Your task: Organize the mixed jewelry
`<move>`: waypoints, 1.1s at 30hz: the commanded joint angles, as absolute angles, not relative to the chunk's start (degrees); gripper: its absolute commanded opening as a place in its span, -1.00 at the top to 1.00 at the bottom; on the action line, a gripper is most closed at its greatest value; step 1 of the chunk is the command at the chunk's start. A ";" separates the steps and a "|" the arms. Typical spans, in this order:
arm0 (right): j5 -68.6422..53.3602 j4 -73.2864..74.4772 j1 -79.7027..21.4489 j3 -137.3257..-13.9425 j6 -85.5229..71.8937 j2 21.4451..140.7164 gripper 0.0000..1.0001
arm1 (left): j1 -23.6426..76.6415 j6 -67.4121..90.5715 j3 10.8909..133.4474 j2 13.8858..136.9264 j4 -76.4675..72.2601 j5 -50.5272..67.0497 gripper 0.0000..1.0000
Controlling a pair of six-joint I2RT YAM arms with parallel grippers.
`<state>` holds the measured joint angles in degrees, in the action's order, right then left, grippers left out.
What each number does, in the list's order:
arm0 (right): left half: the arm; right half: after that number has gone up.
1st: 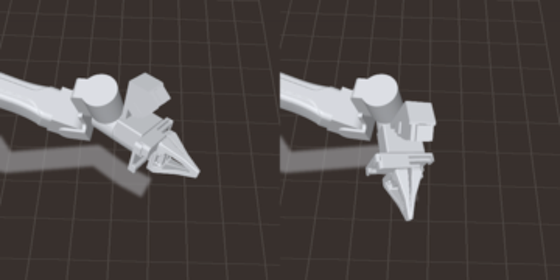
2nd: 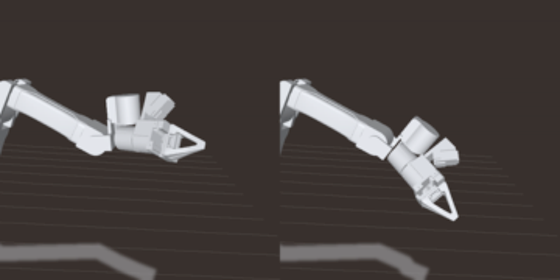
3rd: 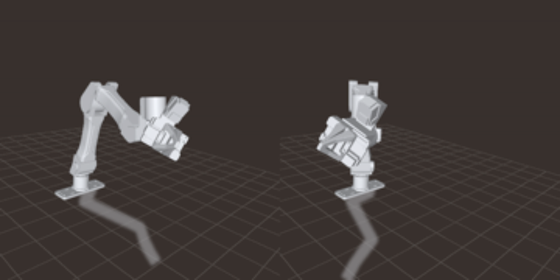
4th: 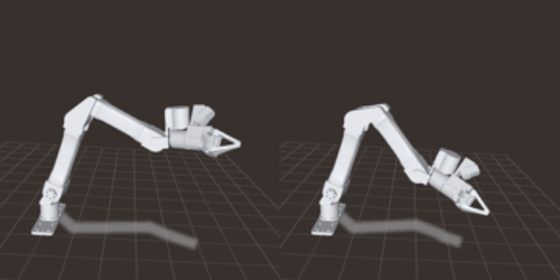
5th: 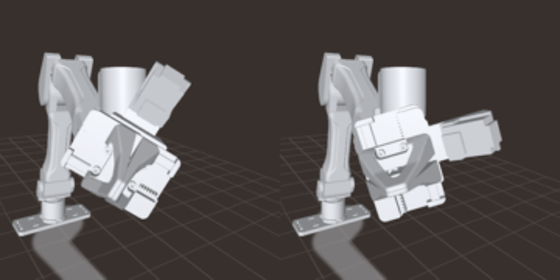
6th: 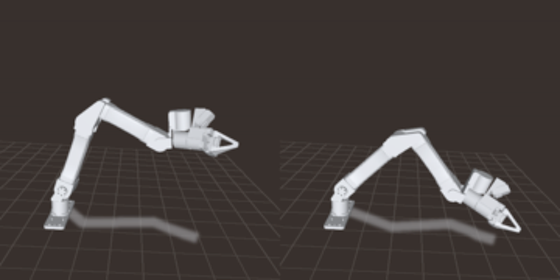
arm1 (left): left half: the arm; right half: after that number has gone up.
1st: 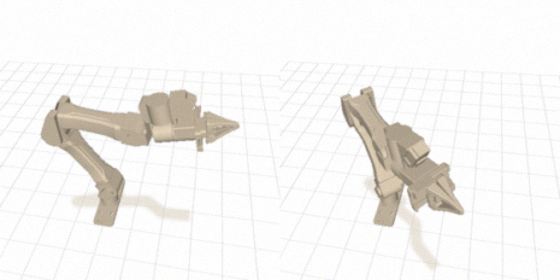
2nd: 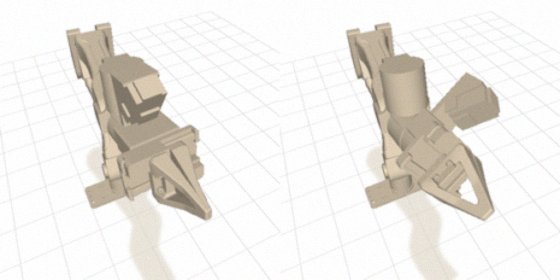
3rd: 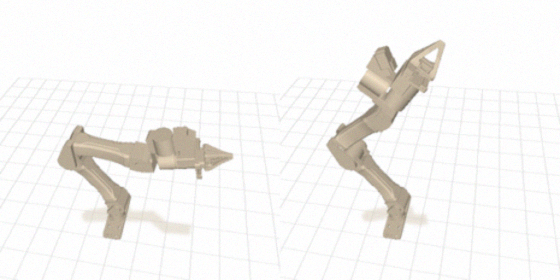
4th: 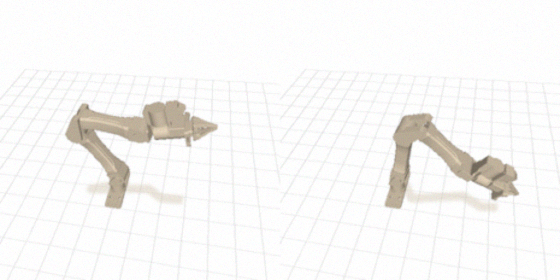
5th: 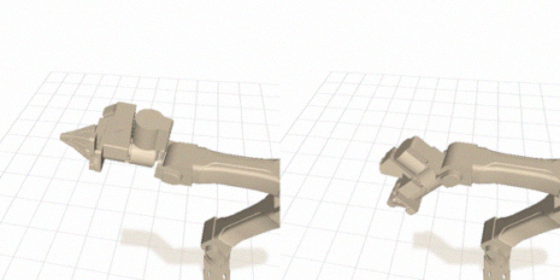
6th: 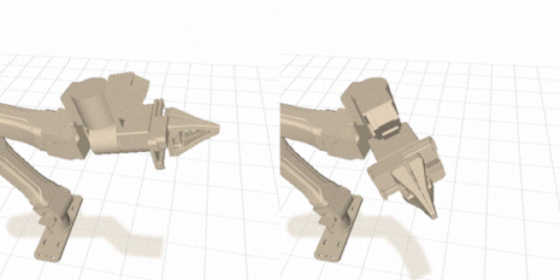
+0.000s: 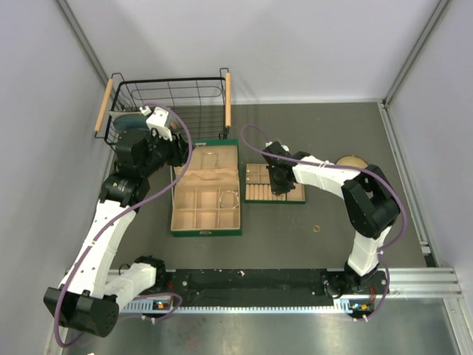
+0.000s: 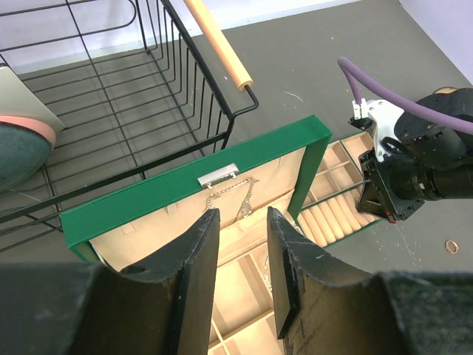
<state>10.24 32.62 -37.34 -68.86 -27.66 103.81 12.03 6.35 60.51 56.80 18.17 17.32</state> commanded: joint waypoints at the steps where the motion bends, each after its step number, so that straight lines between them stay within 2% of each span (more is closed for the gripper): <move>1: 8.96 31.29 -37.09 -70.31 -27.86 107.22 1.00 | 11.60 6.86 60.12 57.04 16.00 18.37 0.25; 7: 6.42 31.38 -37.09 -71.19 -26.54 106.09 1.00 | 11.60 6.77 59.94 57.13 16.00 18.54 0.26; 14: 5.80 31.38 -37.09 -71.72 -25.14 102.67 0.61 | 11.60 6.59 59.94 56.95 15.91 18.72 0.27; 17: 5.89 31.38 -37.09 -71.72 -24.79 101.52 0.53 | 11.60 6.59 59.94 57.04 15.91 18.81 0.27; 33: 9.22 31.38 -36.65 -72.07 -20.05 94.75 0.55 | 11.60 6.15 60.12 56.60 15.91 20.12 0.28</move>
<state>6.81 32.77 -37.21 -70.19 -23.38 99.46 12.03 6.33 60.31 57.17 18.15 18.63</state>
